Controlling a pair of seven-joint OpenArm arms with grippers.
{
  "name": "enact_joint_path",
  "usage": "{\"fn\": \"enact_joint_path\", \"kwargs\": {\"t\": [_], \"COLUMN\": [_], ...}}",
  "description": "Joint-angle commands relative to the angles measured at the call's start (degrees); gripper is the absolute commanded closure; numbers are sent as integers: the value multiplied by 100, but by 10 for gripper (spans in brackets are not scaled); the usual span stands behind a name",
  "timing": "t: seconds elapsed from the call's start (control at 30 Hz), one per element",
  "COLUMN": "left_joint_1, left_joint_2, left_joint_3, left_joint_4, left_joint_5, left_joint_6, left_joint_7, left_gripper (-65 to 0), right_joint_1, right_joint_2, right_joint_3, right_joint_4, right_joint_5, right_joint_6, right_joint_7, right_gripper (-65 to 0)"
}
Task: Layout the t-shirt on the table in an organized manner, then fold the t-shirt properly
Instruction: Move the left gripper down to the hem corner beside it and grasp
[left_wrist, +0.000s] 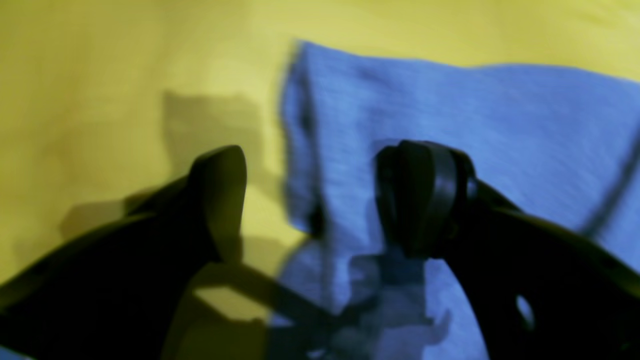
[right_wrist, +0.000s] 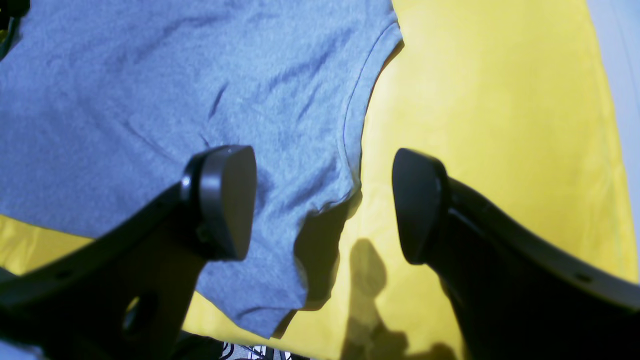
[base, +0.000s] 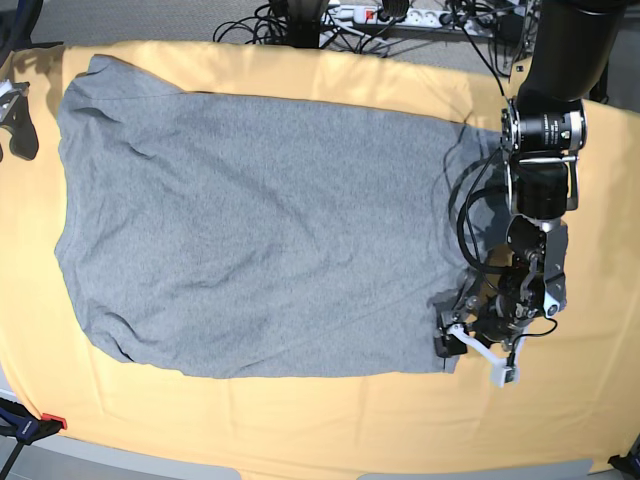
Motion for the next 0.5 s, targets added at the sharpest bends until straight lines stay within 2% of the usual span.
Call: {"fn": "enact_joint_path", "kwargs": {"t": [0.0, 0.1, 0.2, 0.37, 0.47], "left_joint_1": [-175, -175, -173, -175, -179], "left_joint_2": [-42, -42, -42, -44, -44], "left_joint_3": [0, 0, 0, -2, -2], "left_joint_4": [90, 90, 90, 90, 96], "left_joint_5": [-31, -55, -55, -256, -400], "left_joint_6": [-39, -168, -282, -280, -280], "left_joint_7": [-76, 7, 33, 240, 376], "left_gripper": [-464, -450, -336, -185, -41], "right_joint_1": [-4, -4, -4, -4, -4], "right_joint_2": [109, 109, 109, 109, 109], "right_joint_3": [42, 42, 42, 42, 42], "right_joint_4": [85, 85, 85, 85, 85], "right_joint_5": [101, 101, 101, 101, 101], "right_joint_6": [30, 30, 30, 30, 30], "right_joint_7": [109, 111, 111, 111, 111], "right_gripper": [-441, -441, -441, -441, -441]}}
